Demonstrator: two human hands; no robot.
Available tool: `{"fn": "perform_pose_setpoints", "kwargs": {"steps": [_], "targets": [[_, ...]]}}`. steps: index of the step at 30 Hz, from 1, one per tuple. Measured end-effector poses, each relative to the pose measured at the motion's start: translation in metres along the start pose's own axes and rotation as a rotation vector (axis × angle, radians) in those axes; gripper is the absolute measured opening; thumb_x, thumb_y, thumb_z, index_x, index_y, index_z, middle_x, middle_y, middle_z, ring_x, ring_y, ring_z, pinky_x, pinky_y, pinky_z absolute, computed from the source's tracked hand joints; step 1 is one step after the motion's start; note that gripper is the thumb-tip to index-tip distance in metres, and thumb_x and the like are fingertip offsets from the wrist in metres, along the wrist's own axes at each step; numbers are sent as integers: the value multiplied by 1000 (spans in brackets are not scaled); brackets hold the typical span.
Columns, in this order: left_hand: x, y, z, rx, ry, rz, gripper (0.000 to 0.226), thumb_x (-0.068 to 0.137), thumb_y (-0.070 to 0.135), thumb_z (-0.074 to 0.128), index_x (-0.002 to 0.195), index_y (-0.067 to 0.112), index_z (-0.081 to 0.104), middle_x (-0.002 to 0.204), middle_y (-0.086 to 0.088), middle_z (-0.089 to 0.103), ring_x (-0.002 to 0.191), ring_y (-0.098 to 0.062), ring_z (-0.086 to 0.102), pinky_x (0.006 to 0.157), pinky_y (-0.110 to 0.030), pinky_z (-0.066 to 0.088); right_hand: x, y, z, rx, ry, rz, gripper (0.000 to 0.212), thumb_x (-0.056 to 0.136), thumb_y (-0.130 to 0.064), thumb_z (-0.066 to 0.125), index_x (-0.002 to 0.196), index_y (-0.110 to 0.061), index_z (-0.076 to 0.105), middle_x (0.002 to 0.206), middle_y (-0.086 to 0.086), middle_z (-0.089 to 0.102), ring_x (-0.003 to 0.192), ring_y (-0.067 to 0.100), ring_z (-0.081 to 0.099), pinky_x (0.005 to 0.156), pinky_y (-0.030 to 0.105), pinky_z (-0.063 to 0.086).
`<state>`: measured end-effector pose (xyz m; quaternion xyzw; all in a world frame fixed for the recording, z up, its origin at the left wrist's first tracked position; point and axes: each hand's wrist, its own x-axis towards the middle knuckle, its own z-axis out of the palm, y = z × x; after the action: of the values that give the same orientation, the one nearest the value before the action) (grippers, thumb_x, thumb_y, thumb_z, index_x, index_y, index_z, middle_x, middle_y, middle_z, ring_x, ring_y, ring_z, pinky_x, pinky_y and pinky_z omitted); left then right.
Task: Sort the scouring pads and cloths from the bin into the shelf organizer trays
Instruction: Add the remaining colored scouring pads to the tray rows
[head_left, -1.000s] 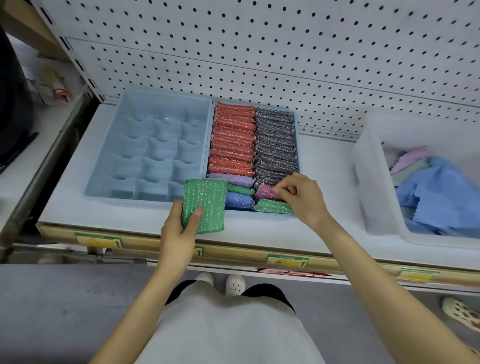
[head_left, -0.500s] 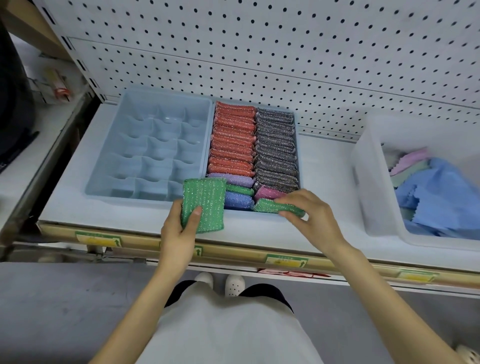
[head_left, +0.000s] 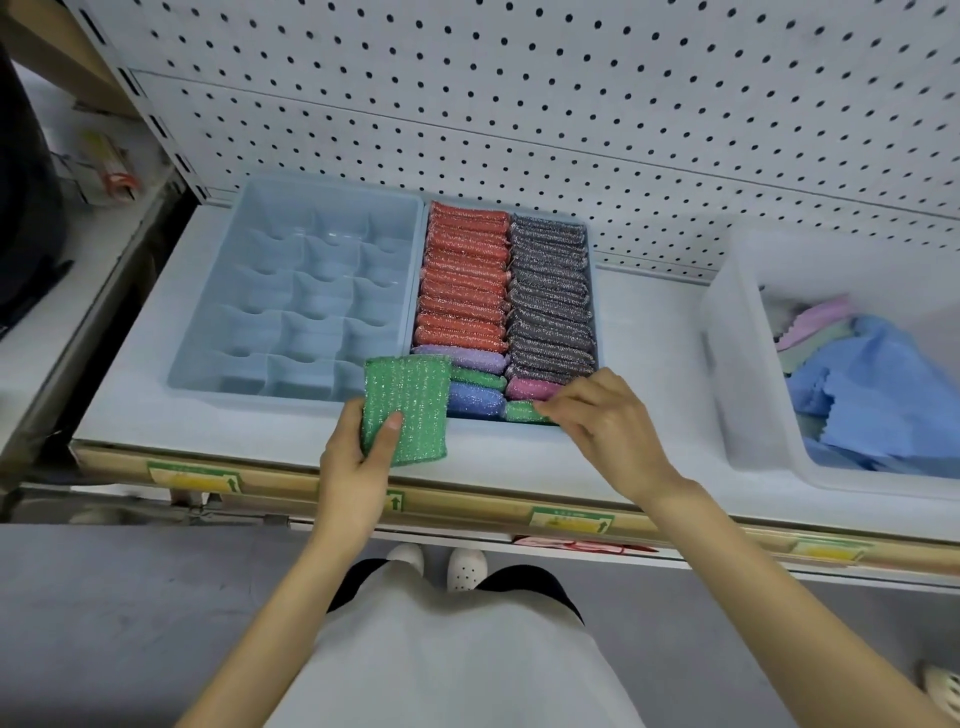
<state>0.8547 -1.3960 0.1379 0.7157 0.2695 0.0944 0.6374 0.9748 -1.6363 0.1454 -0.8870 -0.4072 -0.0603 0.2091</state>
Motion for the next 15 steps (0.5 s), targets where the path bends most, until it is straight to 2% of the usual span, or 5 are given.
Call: {"fn": "perform_pose_setpoints", "kwargs": {"steps": [4,7,10,12,15], "targets": [[0,1,0,3,-4,-2,14,99,16,53,111,20,58,101,8,68,91,-5,62,84,-28,48,-2,-4,-4,-10,-14,77,21,83,-6,72,102,-16,75,97,3,66,85,23,55,62,36,53],[0,1,-1,-2,-9,-7,14,99,16,53,112,20,57,102,8,68,92,-6,62,85,-29,48,-2,-12,-10,5,21,165,30,95,-21,56,122,-14,66,121,8,62,107,25,54,88,40,52],[0,1,-1,4,-13,-12,13,99,16,53,110,19,58,100,7,68,90,-6,62,85,-31,48,-11,-31,-8,46,-156,268,63,99,-53,22,147,-15,34,153,0,33,140,14,30,117,32,23],[0,1,-2,10,-13,-8,13,99,15,53,111,18,58,100,8,68,89,-4,62,84,-29,48,-17,-42,1,-14,-338,276,73,95,-64,3,151,-18,11,157,-6,9,146,7,6,119,22,-4],[1,4,-2,14,-20,-10,13,98,16,53,109,21,57,100,9,68,88,-2,61,83,-26,48,-16,-44,10,-134,-408,261,79,92,-66,-5,150,-14,7,157,-1,4,145,10,-2,116,22,-13]]}}
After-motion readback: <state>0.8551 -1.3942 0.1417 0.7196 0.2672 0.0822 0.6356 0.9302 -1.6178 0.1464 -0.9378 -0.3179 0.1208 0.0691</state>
